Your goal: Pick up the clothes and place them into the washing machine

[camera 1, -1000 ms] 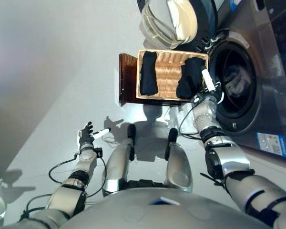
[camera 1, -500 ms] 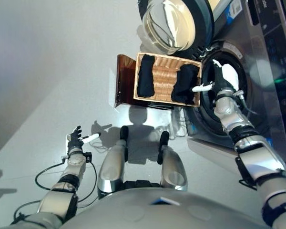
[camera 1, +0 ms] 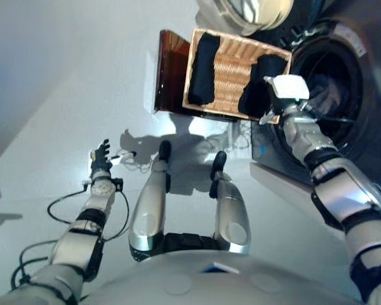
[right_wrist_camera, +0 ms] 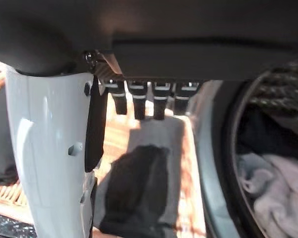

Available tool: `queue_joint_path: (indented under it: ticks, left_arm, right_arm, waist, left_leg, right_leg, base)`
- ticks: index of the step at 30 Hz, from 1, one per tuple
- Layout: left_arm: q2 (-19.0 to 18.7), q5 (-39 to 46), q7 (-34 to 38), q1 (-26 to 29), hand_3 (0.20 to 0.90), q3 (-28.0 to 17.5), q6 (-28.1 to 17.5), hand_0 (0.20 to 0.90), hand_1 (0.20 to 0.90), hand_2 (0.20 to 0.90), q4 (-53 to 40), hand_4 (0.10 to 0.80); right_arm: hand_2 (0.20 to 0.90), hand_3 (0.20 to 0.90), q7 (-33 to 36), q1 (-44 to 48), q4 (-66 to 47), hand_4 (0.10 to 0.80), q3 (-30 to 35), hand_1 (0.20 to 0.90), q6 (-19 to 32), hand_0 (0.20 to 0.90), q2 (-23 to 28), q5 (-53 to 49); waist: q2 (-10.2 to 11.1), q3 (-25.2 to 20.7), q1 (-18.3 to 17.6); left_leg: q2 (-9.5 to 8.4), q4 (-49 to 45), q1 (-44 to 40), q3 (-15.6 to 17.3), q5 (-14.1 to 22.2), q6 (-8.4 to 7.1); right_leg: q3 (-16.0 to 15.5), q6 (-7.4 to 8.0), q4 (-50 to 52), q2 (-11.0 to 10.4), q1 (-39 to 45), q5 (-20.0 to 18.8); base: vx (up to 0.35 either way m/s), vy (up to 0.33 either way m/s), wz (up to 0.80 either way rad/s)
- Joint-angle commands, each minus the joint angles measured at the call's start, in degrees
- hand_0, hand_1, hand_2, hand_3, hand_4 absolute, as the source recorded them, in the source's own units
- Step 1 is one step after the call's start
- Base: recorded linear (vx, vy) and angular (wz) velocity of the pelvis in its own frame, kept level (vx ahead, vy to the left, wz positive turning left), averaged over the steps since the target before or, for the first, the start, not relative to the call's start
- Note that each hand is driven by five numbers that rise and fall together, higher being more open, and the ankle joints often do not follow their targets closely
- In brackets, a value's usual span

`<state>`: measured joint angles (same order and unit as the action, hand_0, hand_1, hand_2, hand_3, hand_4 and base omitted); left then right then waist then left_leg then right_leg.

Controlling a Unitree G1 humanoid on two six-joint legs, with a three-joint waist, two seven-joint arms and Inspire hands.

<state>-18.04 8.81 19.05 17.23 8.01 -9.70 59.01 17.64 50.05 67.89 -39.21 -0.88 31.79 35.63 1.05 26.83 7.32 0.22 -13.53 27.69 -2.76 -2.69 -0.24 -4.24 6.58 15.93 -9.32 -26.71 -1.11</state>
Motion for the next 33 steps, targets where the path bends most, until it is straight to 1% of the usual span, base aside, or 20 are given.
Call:
queue_joint_path:
  ticks: [1,5,9,17,18,19,24,29,33]
  left_arm:
    - [-3.7,1.6,3.0,-2.5,0.9,1.3,-2.4,0.9,0.9,0.9,-1.3,0.8]
    - [-3.7,2.2,3.2,-1.4,0.9,2.3,-2.3,0.9,0.9,0.9,-2.0,0.8]
    - [-4.1,3.0,3.7,-0.7,0.9,2.1,-2.0,0.9,0.9,0.9,-2.3,0.8]
    - [-4.6,3.4,4.1,-1.7,0.9,1.8,-1.9,0.9,0.9,0.9,-4.9,0.8]
    - [-4.5,3.7,4.2,-1.7,0.9,1.8,-1.8,0.9,0.9,0.9,-5.0,0.8]
    - [-4.5,3.7,4.5,-1.7,0.9,1.6,-1.7,0.9,0.9,0.9,-5.3,0.8]
    - [-4.4,3.8,4.9,-1.5,0.9,1.3,-1.5,0.9,0.9,0.9,-5.6,0.8]
    - [-3.9,4.2,5.3,-2.3,0.9,1.8,-1.7,0.9,0.9,0.9,-8.0,0.8]
    - [-3.5,4.6,5.7,-3.0,0.9,2.1,-2.0,0.9,0.9,0.9,-9.6,0.8]
  right_arm:
    - [0.9,0.9,4.1,4.3,2.1,0.8,-1.2,0.9,-3.0,0.9,2.5,1.1]
    - [0.9,0.9,4.4,7.8,5.4,0.8,-2.2,0.9,-4.2,0.9,2.6,1.4]
    - [0.9,0.9,4.7,10.0,7.1,0.8,-2.5,0.9,-5.2,0.9,3.5,1.8]
    - [0.9,0.9,4.9,13.0,10.1,0.8,-2.5,0.9,-6.8,0.9,6.0,1.3]
    - [0.9,0.9,4.9,13.2,10.0,0.8,-2.7,0.9,-6.9,0.9,6.1,1.4]
    - [0.9,0.9,5.1,14.0,9.8,0.8,-2.9,0.9,-7.1,0.9,6.7,1.3]
    - [0.9,0.9,5.4,15.3,9.5,0.8,-3.6,0.9,-7.6,0.9,7.3,1.8]
    - [0.9,0.9,5.9,17.3,11.4,0.8,-3.9,0.9,-8.4,0.9,8.4,1.0]
    - [0.9,0.9,6.2,18.9,12.8,0.8,-4.5,0.9,-8.9,0.9,9.2,0.9]
  waist:
    - [0.1,-3.4,0.4]
    - [-0.4,-2.8,0.7]
    - [-0.6,-2.4,0.6]
    - [-2.0,-2.1,0.6]
    - [-2.2,-2.2,0.6]
    - [-2.4,-2.0,0.4]
    - [-2.6,-1.9,0.0]
    - [-3.4,-2.0,0.2]
    - [-4.1,-2.2,0.2]
  left_leg:
    - [-2.57,-7.0,5.2,1.1,3.5,-2.64]
    - [-2.27,-10.7,9.0,0.9,4.4,-2.95]
    - [-1.97,-14.4,12.4,0.4,5.8,-3.34]
    - [-1.4,-18.3,16.9,0.3,7.3,-3.66]
    - [-1.21,-19.3,16.7,0.2,9.5,-3.84]
    - [-1.05,-20.2,17.8,0.2,9.7,-3.89]
    - [-0.92,-21.2,19.9,0.3,10.0,-4.0]
    - [-0.96,-22.4,22.1,0.2,10.3,-4.0]
    - [-1.18,-21.4,22.4,0.2,9.8,-3.98]
  right_leg:
    - [1.5,-1.12,3.2,1.9,-5.2,-0.7]
    - [0.9,-1.42,6.9,2.2,-9.3,0.5]
    - [0.5,-1.68,10.8,2.5,-12.7,2.1]
    - [-0.4,-2.08,15.6,2.6,-17.5,4.1]
    - [-0.2,-1.8,16.9,2.9,-17.5,6.1]
    - [-0.1,-1.9,17.7,2.9,-18.8,6.4]
    - [0.0,-2.15,19.3,3.1,-21.0,7.0]
    - [-0.2,-2.16,20.6,2.8,-23.0,7.4]
    - [-0.4,-2.27,21.0,2.6,-23.9,7.7]
  base:
    - [-0.034,-0.026,0.09]
    - [-0.021,-0.029,0.09]
    - [-0.024,-0.031,0.06]
    - [-0.002,-0.029,0.05]
    - [0.072,-0.033,0.06]
    - [0.077,-0.022,0.06]
    - [-0.003,-0.004,0.01]
    - [-0.002,-0.017,0.03]
    - [0.004,-0.008,0.01]
